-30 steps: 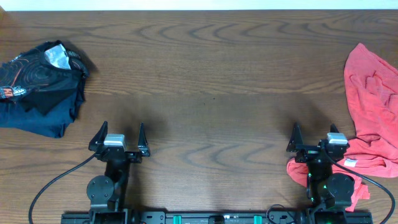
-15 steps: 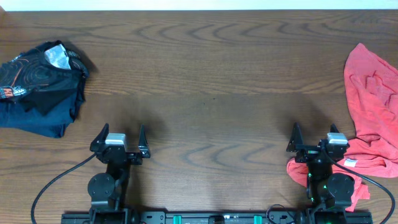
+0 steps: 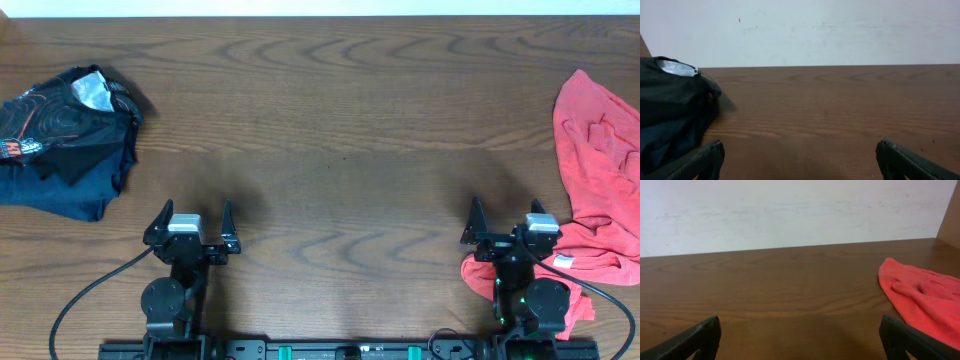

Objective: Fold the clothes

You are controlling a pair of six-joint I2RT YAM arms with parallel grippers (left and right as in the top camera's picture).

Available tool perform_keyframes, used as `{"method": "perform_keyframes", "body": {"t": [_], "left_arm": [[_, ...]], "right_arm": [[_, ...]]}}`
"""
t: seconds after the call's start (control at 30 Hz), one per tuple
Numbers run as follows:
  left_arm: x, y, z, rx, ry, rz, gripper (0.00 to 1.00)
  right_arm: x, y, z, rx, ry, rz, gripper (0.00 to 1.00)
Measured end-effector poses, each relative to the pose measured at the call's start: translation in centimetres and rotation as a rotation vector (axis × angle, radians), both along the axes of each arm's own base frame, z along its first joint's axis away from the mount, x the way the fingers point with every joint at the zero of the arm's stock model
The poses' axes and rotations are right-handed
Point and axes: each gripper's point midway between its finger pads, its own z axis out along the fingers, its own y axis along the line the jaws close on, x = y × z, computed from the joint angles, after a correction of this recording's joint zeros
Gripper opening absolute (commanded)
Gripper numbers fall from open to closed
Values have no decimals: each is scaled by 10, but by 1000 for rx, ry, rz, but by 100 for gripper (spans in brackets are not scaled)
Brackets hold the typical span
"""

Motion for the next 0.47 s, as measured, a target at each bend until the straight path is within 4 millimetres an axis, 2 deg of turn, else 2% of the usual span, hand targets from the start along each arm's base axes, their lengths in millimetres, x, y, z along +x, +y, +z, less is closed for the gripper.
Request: {"method": "perform_keyframes", "body": {"t": [0.47], "left_arm": [[0, 0, 0, 0, 0, 0, 98]], "right_arm": [[0, 0, 0, 0, 0, 0, 99]]}}
